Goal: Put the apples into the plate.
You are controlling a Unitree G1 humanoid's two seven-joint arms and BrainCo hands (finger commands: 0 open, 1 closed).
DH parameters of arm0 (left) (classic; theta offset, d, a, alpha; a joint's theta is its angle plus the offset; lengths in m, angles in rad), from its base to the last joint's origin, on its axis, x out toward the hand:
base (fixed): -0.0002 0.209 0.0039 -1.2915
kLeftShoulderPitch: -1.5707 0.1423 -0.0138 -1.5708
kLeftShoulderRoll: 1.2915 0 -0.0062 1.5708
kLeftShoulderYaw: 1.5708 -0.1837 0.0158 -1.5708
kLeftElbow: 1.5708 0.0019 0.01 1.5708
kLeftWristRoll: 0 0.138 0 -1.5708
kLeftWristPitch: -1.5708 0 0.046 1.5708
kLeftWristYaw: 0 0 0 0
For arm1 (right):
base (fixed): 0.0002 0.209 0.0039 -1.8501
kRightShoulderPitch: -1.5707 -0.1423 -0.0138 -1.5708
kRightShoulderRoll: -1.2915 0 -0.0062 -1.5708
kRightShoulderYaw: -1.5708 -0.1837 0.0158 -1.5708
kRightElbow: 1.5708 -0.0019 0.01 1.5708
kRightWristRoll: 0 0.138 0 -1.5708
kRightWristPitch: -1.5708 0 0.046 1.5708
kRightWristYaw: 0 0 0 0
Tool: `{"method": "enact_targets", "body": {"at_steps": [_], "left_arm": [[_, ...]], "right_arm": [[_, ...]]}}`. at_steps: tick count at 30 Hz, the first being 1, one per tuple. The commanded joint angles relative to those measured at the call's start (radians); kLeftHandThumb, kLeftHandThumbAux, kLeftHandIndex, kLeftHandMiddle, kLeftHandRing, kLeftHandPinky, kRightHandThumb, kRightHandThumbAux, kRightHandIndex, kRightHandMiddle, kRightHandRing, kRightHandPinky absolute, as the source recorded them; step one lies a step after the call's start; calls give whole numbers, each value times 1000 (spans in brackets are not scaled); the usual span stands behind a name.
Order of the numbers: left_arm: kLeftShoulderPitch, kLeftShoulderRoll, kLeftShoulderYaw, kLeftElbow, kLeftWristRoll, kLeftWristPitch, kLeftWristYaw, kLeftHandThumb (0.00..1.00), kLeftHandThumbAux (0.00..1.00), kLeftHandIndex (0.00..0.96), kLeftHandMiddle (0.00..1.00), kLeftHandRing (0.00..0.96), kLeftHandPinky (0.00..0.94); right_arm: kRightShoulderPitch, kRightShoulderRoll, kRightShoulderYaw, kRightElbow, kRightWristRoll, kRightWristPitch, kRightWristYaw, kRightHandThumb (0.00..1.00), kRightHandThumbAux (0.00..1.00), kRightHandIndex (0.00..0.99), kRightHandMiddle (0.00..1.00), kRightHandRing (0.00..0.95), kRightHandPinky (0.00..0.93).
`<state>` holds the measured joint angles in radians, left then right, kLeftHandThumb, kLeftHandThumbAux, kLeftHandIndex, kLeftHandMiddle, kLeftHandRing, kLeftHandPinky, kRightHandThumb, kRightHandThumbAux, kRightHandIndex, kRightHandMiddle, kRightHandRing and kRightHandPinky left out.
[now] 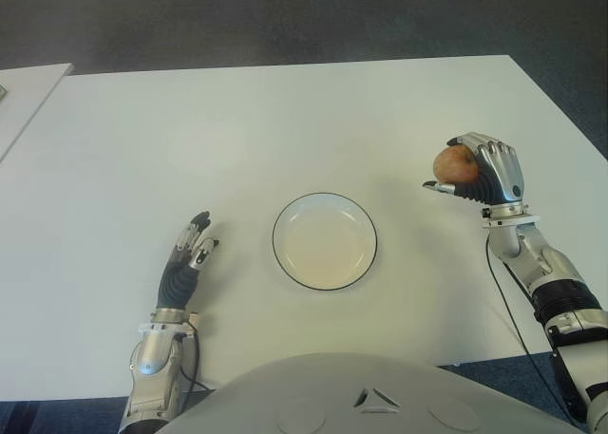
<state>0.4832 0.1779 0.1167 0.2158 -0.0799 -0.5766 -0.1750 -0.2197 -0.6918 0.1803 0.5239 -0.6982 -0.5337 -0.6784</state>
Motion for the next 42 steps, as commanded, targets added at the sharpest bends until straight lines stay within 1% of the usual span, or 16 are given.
{"method": "enact_targets", "body": {"at_steps": [1, 4, 6, 8, 11, 14, 17, 18, 20, 24, 27, 29, 32, 35, 38, 42], "left_arm": [[16, -8, -7, 59, 10, 61, -3, 48, 322, 0, 0, 0, 0], [15, -9, -9, 61, 9, 59, -5, 48, 322, 0, 0, 0, 0], [15, -10, -11, 58, 9, 70, -4, 49, 320, 0, 0, 0, 0], [13, -11, -13, 57, 11, 79, -2, 54, 315, 0, 0, 0, 0], [10, -15, -16, 54, 13, 95, 4, 61, 311, 0, 0, 0, 0], [10, -17, -18, 50, 17, 104, 7, 67, 310, 0, 0, 0, 0], [13, -23, -26, 33, 23, 125, 14, 71, 309, 0, 0, 0, 0], [15, -26, -29, 27, 25, 130, 16, 72, 309, 0, 0, 0, 0], [18, -29, -33, 17, 28, 137, 21, 76, 310, 0, 0, 0, 0], [26, -40, -41, -5, 34, 143, 31, 81, 314, 0, 0, 0, 0], [33, -51, -47, -24, 39, 150, 41, 81, 319, 0, 0, 0, 0], [38, -59, -51, -37, 45, 160, 48, 80, 325, 0, 0, 0, 0], [47, -67, -58, -57, 58, 181, 56, 71, 336, 0, 0, 0, 0], [55, -76, -69, -75, 71, 201, 65, 61, 346, 0, 0, 0, 0], [59, -81, -77, -81, 72, 208, 70, 54, 351, 0, 0, 0, 0], [62, -88, -83, -83, 71, 196, 77, 52, 350, 0, 0, 0, 0]], "right_arm": [[28, 25, -20, -102, 14, 38, 55, 999, 625, 913, 939, 919, 904], [44, 45, -25, -171, 8, 66, 86, 994, 627, 915, 942, 920, 904], [61, 73, -13, -247, -7, 92, 113, 991, 628, 913, 941, 919, 904], [69, 101, 4, -295, -27, 110, 130, 987, 628, 907, 937, 917, 901], [73, 149, 43, -329, -68, 132, 140, 984, 627, 899, 931, 914, 894], [78, 187, 70, -346, -100, 149, 145, 985, 624, 888, 922, 908, 884], [66, 258, 139, -353, -161, 169, 143, 989, 620, 875, 910, 900, 873], [60, 273, 155, -353, -175, 172, 143, 989, 619, 872, 907, 898, 872], [47, 294, 177, -349, -191, 171, 149, 990, 616, 862, 899, 893, 868], [16, 322, 217, -334, -189, 138, 185, 986, 612, 846, 885, 885, 862], [-20, 357, 266, -333, -219, 142, 225, 982, 608, 832, 874, 879, 857], [-41, 379, 295, -318, -242, 146, 234, 980, 604, 822, 865, 875, 855], [-69, 400, 333, -287, -268, 143, 237, 977, 598, 811, 855, 870, 852], [-81, 413, 368, -244, -273, 121, 237, 974, 592, 801, 846, 864, 848], [-83, 414, 393, -215, -282, 109, 222, 970, 584, 790, 836, 856, 841], [-76, 406, 404, -214, -286, 102, 217, 963, 578, 779, 826, 847, 836]]}}
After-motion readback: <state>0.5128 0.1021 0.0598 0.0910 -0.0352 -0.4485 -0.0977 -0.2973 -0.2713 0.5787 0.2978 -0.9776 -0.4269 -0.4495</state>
